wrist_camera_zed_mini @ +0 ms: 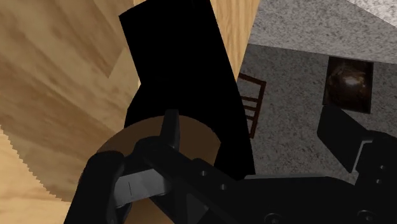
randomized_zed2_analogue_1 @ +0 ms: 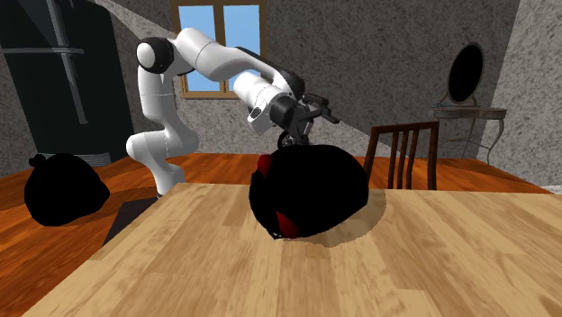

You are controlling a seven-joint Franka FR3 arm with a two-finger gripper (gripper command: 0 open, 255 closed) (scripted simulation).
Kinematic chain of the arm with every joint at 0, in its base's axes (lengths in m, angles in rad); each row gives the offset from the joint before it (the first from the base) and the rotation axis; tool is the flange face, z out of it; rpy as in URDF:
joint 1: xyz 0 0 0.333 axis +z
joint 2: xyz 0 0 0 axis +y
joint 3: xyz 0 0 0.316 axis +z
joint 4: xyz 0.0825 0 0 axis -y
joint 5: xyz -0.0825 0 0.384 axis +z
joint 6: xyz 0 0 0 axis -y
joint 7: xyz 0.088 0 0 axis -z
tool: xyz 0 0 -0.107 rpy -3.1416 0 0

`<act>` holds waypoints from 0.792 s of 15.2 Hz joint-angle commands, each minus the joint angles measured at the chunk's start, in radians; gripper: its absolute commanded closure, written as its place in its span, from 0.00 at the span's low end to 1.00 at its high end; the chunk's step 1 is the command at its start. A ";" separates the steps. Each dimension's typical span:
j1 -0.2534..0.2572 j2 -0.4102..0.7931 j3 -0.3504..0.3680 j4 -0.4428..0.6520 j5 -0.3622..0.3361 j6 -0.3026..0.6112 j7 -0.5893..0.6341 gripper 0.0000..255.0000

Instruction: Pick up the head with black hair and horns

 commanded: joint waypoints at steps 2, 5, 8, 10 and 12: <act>-0.004 0.032 0.003 -0.027 -0.090 0.042 0.088 0.00; -0.012 0.059 0.008 -0.059 -0.167 0.076 0.160 0.00; -0.014 0.063 0.010 -0.066 -0.181 0.083 0.173 1.00; -0.014 0.063 0.010 -0.066 -0.181 0.083 0.174 1.00; -0.015 0.062 0.010 -0.067 -0.181 0.083 0.175 1.00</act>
